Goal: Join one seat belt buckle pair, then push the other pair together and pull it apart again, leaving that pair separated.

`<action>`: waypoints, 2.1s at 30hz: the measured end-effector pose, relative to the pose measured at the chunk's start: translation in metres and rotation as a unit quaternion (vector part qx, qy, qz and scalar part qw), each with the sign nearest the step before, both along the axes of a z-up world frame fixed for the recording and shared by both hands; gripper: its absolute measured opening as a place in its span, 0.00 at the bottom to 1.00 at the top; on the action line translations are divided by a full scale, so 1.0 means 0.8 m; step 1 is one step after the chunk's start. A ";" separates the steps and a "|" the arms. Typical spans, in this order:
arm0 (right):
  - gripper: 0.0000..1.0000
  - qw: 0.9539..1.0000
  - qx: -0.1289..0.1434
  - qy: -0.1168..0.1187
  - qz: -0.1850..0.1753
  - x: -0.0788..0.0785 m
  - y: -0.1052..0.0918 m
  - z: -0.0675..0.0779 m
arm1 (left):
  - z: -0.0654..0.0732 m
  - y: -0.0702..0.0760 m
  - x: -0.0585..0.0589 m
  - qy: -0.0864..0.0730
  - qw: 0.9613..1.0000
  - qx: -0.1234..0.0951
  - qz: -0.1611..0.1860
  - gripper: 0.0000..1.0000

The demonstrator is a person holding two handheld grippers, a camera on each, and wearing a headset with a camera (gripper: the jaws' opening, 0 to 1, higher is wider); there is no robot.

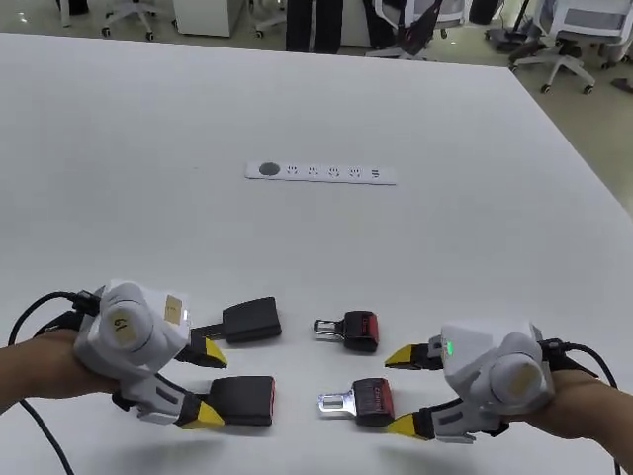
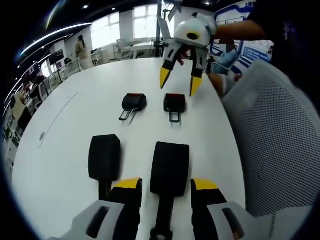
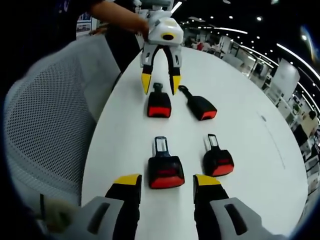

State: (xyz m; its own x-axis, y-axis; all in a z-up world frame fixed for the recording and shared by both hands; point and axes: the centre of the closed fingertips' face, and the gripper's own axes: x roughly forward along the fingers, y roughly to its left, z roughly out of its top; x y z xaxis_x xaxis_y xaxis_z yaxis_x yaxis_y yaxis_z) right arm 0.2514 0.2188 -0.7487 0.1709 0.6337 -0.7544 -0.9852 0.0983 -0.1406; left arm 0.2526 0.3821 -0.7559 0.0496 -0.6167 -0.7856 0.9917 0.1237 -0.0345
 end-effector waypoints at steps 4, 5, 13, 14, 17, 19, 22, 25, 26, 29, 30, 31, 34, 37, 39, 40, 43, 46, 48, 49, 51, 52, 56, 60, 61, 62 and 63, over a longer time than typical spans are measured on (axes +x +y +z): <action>0.36 1.000 -0.002 0.004 0.003 -0.001 0.005 -0.002 | -0.005 -0.001 0.000 0.003 1.000 0.007 -0.005 0.39; 0.35 1.000 -0.004 0.005 0.005 -0.001 0.006 -0.003 | -0.007 -0.001 0.000 0.002 1.000 0.010 -0.008 0.38; 0.33 1.000 -0.018 0.006 0.017 0.001 0.009 -0.014 | -0.015 0.001 -0.004 0.003 0.999 0.024 -0.021 0.35; 0.33 1.000 -0.020 0.008 0.018 0.001 0.009 -0.017 | -0.016 0.001 -0.005 0.004 0.999 0.026 -0.023 0.35; 0.32 0.999 -0.026 0.011 0.022 0.002 0.007 -0.024 | -0.018 0.003 -0.005 0.000 0.999 0.029 -0.025 0.33; 0.32 0.999 -0.030 0.011 0.022 0.004 0.006 -0.027 | -0.020 0.004 -0.003 0.000 0.999 0.029 -0.025 0.33; 0.32 0.999 -0.035 0.012 0.023 0.004 0.005 -0.028 | -0.021 0.003 -0.004 0.000 0.999 0.029 -0.028 0.33; 0.32 0.999 -0.036 0.012 0.025 0.005 0.004 -0.031 | -0.021 0.003 -0.004 0.001 0.999 0.029 -0.031 0.33; 0.32 0.999 -0.035 0.014 0.024 0.004 0.004 -0.031 | -0.022 0.003 -0.004 0.000 0.999 0.030 -0.034 0.33; 0.31 0.999 -0.035 0.015 0.020 0.004 0.004 -0.030 | -0.024 0.004 -0.003 0.000 0.999 0.031 -0.040 0.33; 0.31 0.999 -0.035 0.017 0.019 0.004 0.004 -0.030 | -0.025 0.005 -0.003 -0.001 0.999 0.031 -0.043 0.33; 0.31 0.999 -0.035 0.017 0.020 0.004 0.004 -0.030 | -0.025 0.005 -0.003 -0.001 0.999 0.032 -0.043 0.33; 0.31 0.999 -0.035 0.017 0.020 0.004 0.004 -0.031 | -0.026 0.005 -0.003 -0.002 0.998 0.033 -0.045 0.33; 0.31 0.999 -0.036 0.017 0.019 0.004 0.004 -0.031 | -0.027 0.006 -0.002 -0.002 0.998 0.034 -0.044 0.32; 0.31 0.999 -0.036 0.017 0.019 0.005 0.004 -0.033 | -0.028 0.007 -0.001 0.000 0.999 0.034 -0.041 0.32; 0.31 0.999 -0.037 0.017 0.019 0.005 0.004 -0.033 | -0.028 0.007 -0.002 0.001 0.999 0.033 -0.040 0.32; 0.31 0.999 -0.037 0.017 0.018 0.006 0.004 -0.035 | -0.028 0.007 -0.001 0.002 0.999 0.032 -0.038 0.32; 0.30 0.999 -0.037 0.016 0.016 0.006 0.005 -0.034 | -0.027 0.006 -0.002 0.003 0.999 0.035 -0.040 0.32; 0.30 0.999 -0.037 0.015 0.015 0.007 0.006 -0.035 | -0.028 0.006 -0.002 0.003 0.998 0.038 -0.042 0.32; 0.30 0.999 -0.036 0.016 0.014 0.007 0.006 -0.035 | -0.028 0.006 -0.002 0.003 0.998 0.039 -0.041 0.32; 0.30 0.999 -0.035 0.018 0.013 0.007 0.007 -0.035 | -0.028 0.006 -0.002 0.003 0.998 0.040 -0.040 0.32; 0.30 0.999 -0.035 0.018 0.014 0.007 0.008 -0.035 | -0.028 0.005 -0.002 0.004 0.998 0.040 -0.039 0.32; 0.30 0.999 -0.033 0.017 0.013 0.007 0.011 -0.034 | -0.028 0.005 -0.003 0.006 0.998 0.041 -0.037 0.32; 0.30 0.999 -0.032 0.016 0.014 0.008 0.014 -0.031 | -0.027 0.004 -0.004 0.007 0.998 0.043 -0.036 0.32; 0.30 0.999 -0.032 0.016 0.015 0.008 0.015 -0.032 | -0.027 0.004 -0.004 0.007 0.998 0.043 -0.035 0.32; 0.30 0.999 -0.028 0.014 0.016 0.009 0.018 -0.030 | -0.027 0.005 -0.004 0.007 0.998 0.043 -0.034 0.32; 0.30 0.999 -0.029 0.015 0.015 0.009 0.019 -0.029 | -0.027 0.004 -0.004 0.008 0.998 0.044 -0.033 0.32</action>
